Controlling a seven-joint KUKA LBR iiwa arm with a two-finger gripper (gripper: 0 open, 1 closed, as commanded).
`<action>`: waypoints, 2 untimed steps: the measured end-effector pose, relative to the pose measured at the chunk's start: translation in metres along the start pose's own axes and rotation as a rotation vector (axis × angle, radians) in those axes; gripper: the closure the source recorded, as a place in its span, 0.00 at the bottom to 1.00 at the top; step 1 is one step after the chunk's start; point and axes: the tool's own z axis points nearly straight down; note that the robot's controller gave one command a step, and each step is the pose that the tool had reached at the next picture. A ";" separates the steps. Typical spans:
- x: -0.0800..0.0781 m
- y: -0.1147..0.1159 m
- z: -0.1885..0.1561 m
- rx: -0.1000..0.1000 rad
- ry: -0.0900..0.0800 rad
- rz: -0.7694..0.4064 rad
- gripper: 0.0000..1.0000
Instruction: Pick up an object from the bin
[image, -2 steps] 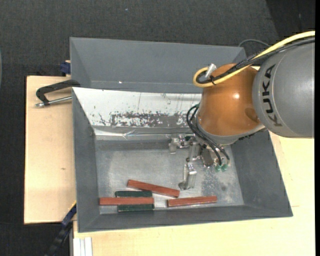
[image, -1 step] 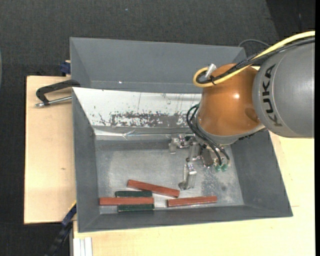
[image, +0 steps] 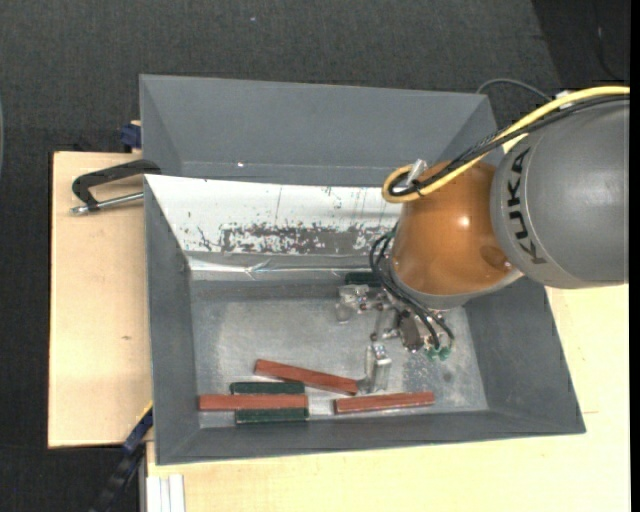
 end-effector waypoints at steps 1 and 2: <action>0.008 0.000 0.038 -0.001 0.010 -0.144 0.00; 0.002 0.049 0.072 -0.001 0.006 -0.217 1.00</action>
Offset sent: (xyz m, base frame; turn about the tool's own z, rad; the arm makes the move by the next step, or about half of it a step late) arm -0.0098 0.0473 -0.0727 -0.2179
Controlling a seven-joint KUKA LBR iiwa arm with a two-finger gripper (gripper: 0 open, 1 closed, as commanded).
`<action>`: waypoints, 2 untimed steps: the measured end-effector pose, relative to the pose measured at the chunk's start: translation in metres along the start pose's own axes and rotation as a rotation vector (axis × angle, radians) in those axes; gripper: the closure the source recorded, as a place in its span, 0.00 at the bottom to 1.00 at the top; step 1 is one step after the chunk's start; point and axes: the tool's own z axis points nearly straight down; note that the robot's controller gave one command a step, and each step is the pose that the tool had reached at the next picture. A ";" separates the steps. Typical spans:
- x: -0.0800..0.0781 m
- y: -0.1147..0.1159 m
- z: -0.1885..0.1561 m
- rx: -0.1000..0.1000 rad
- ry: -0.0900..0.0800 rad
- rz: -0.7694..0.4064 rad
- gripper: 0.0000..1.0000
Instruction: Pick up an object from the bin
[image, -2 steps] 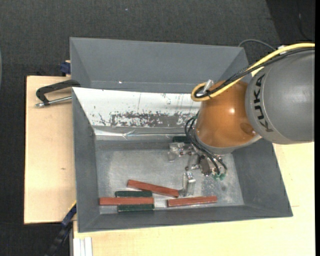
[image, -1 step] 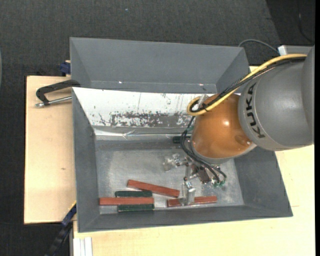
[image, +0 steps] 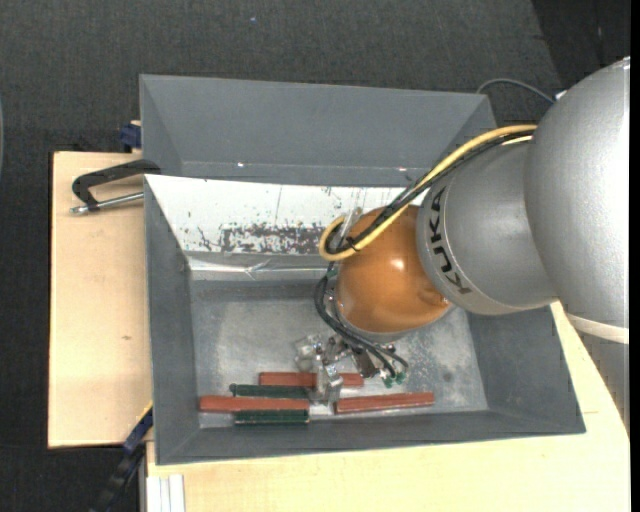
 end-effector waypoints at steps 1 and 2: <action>0.000 0.000 0.000 0.000 0.000 0.000 1.00; -0.001 -0.006 -0.050 -0.001 0.004 -0.018 1.00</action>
Offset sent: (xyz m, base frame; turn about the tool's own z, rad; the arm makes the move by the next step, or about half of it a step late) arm 0.0062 -0.0100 0.0943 -0.0330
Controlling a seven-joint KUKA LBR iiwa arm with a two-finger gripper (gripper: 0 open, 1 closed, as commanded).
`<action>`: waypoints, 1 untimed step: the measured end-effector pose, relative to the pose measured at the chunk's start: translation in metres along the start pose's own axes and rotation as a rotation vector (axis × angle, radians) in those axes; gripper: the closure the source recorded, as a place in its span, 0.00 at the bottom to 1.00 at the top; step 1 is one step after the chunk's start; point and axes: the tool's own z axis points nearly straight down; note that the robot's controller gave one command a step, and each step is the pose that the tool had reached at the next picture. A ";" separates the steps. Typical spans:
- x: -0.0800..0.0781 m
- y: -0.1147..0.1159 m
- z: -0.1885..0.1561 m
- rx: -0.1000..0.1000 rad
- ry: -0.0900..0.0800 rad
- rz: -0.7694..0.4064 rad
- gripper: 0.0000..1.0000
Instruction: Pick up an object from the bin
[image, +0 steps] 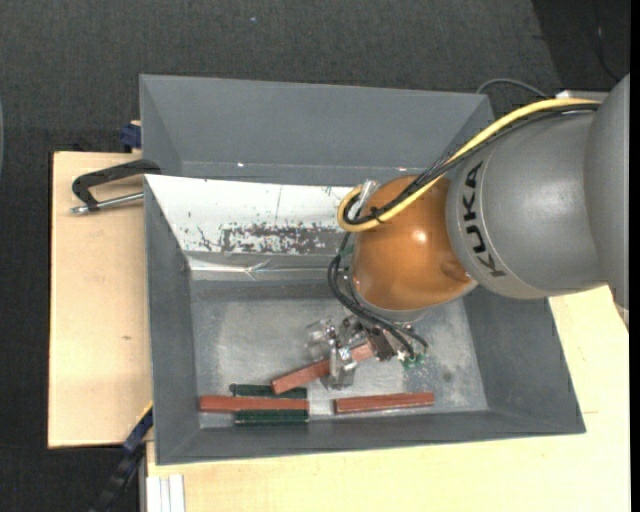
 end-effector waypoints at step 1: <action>-0.016 -0.002 -0.063 0.001 -0.003 0.012 1.00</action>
Offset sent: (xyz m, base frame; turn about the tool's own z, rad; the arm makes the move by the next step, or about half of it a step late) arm 0.0092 0.0273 0.1125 -0.0136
